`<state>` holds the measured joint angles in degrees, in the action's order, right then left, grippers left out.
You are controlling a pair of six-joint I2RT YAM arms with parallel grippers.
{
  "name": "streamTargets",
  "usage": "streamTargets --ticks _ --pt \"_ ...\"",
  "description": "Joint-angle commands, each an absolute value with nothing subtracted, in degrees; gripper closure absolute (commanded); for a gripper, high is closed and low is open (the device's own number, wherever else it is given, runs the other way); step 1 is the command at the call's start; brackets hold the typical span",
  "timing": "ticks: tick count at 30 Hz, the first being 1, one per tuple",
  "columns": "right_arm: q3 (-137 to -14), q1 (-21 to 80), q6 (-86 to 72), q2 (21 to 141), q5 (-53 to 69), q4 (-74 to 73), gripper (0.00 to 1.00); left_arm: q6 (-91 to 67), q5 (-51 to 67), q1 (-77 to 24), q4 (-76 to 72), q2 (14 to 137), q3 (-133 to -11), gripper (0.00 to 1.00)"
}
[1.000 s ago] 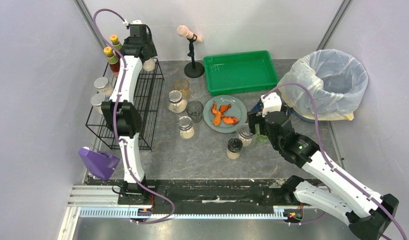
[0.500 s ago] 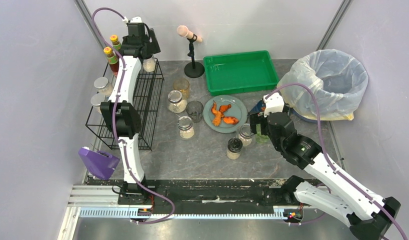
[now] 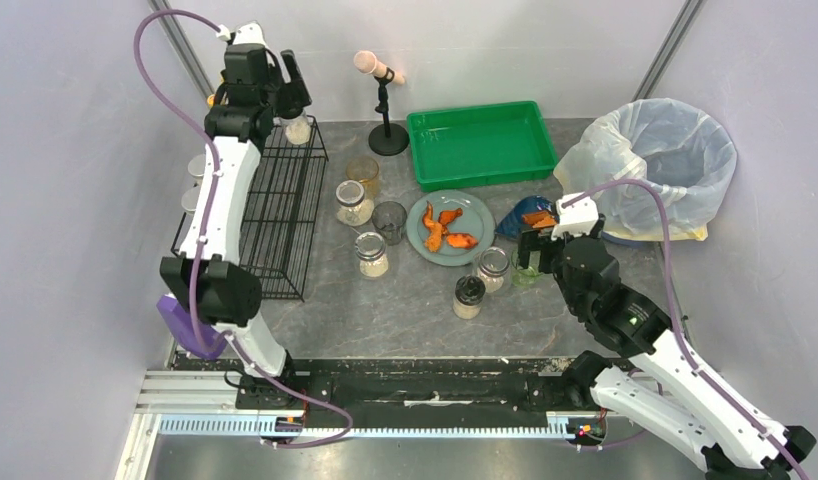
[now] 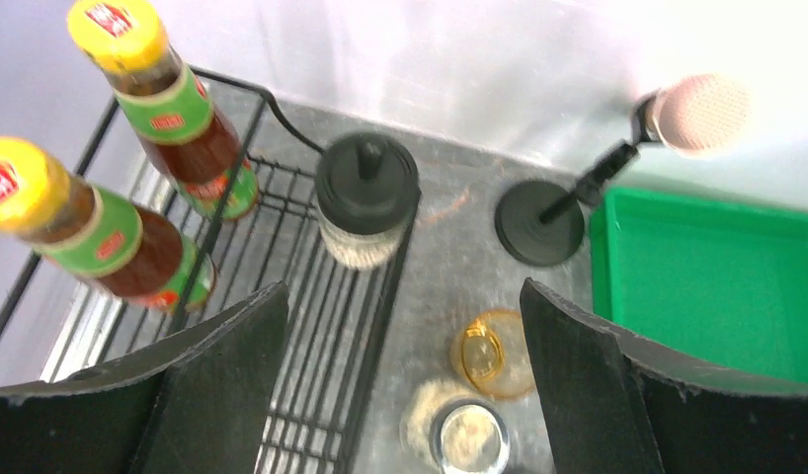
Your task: Clear the kitchen counter
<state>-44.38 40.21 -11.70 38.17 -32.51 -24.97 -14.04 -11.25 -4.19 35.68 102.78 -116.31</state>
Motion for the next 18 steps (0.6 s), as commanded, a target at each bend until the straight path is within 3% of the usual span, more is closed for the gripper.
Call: streamTargets --ticks 1,18 --pt "-43.13 39.99 -10.67 35.07 -37.34 -24.05 0.02 -11.30 -10.02 -9.65 35.35 94.40 -109.18 0.08" --pt "-37.01 40.00 -8.27 23.05 -45.59 -19.34 0.02 -5.92 -1.13 -43.76 23.29 75.13 -74.78 0.08"
